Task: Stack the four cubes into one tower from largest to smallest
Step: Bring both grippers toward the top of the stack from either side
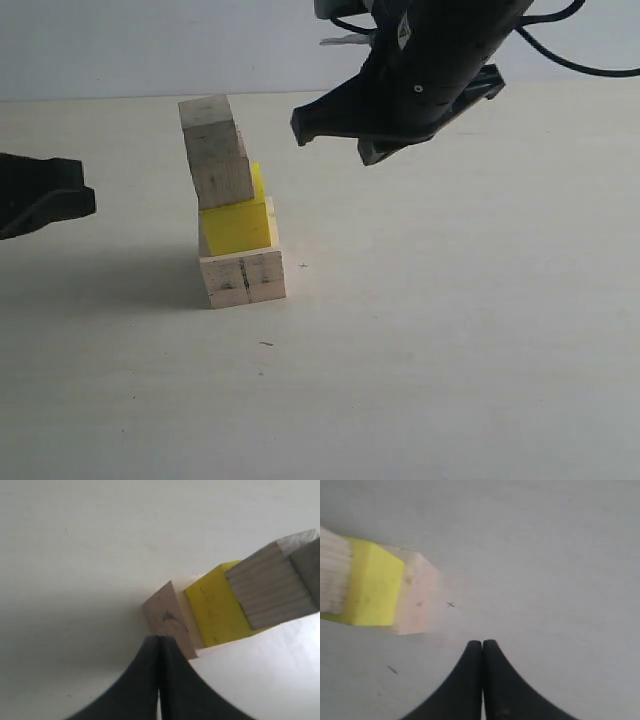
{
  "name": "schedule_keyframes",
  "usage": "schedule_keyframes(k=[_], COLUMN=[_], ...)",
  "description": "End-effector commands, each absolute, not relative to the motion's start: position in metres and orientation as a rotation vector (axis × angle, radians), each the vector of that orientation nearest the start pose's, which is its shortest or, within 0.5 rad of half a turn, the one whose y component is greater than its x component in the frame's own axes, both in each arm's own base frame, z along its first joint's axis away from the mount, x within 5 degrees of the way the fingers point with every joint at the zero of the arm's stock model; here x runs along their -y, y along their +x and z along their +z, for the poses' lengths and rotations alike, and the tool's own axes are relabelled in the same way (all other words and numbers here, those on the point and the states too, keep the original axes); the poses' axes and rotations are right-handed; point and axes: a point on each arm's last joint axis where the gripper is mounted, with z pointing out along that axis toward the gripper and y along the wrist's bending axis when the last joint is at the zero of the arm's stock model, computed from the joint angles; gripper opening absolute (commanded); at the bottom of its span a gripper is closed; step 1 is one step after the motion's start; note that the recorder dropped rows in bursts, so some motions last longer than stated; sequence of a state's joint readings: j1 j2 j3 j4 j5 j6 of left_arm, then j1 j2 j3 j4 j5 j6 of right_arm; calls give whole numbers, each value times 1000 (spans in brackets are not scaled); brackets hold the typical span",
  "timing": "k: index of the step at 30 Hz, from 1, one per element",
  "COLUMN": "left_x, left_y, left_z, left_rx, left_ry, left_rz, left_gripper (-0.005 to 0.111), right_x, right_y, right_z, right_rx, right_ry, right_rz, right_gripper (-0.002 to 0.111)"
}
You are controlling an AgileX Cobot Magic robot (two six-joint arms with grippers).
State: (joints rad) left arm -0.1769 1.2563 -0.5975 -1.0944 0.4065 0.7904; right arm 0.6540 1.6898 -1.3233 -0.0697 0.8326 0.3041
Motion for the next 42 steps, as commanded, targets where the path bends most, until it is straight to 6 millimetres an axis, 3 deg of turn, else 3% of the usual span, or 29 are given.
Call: schedule_keyframes(k=[1,9,16,24,30,42], left_x=[81,84,94,96,98,101], left_y=[237,259,276,281,280,293], left_z=[232,242,234,226,225,218], left_rx=[-2377,-2363,-2412,-2438,-2447,-2466], left_ry=[0,-113,-76,-93,-70,-62], left_rz=[-779,-1052,-1192,-1232,-1263,-1298], left_gripper=[0,0,0,0,0,0], right_x=[-219,-197,-203,-207,-216,-224], right_y=[288,298,295,295,301,310], right_z=[272,251,253,255,232,213], right_rx=[-2584,-2577,-2472,-2429,-2480,-2470], right_ry=[-544,-411,-447,-455,-427,-382], right_rz=[426,725,955,1021,1112,1197], right_gripper=[0,0,0,0,0,0])
